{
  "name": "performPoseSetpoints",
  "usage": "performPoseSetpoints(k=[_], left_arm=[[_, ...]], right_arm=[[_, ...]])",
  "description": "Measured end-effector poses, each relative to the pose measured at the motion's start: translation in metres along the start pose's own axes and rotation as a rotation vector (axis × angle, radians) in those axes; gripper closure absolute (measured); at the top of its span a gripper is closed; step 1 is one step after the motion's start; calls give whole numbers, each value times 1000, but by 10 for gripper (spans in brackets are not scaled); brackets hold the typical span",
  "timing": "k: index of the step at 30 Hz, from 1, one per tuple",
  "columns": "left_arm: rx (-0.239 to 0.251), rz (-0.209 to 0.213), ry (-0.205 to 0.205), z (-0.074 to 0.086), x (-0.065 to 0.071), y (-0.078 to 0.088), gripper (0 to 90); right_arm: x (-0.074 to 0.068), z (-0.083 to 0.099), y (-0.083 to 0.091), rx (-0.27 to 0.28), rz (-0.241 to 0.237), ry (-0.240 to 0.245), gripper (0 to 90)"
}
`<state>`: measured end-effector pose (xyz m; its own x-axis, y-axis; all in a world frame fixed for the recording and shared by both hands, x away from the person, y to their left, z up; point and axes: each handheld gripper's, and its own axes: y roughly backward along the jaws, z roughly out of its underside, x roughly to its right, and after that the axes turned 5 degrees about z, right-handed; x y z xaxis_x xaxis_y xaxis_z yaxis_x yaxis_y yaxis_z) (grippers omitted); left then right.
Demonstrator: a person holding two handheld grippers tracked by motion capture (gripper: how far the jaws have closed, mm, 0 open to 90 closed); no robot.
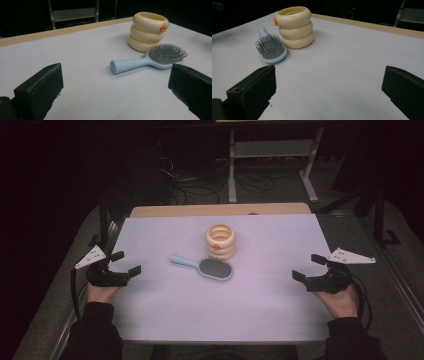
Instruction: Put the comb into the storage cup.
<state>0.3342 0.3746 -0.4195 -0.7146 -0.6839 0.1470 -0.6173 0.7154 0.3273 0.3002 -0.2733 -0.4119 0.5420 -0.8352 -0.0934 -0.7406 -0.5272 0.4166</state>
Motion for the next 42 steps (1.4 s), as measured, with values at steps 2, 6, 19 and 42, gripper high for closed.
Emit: performPoseSetpoints(k=[2,6,19,42], left_arm=[[5,6,2,0,0,-1,0],[-21,21,1,1,1,-4,0],[-21,47,16,-7,-3,-6,0],[-94,65,-78,-51,-2,-14,0]], right_arm=[[0,0,0,-4,-1,3,0],[-1,0,-1,-10,-1,10,0],[-1,1,-3,-24,2,9,0],[-2,2,-2,-36,8,13,0]])
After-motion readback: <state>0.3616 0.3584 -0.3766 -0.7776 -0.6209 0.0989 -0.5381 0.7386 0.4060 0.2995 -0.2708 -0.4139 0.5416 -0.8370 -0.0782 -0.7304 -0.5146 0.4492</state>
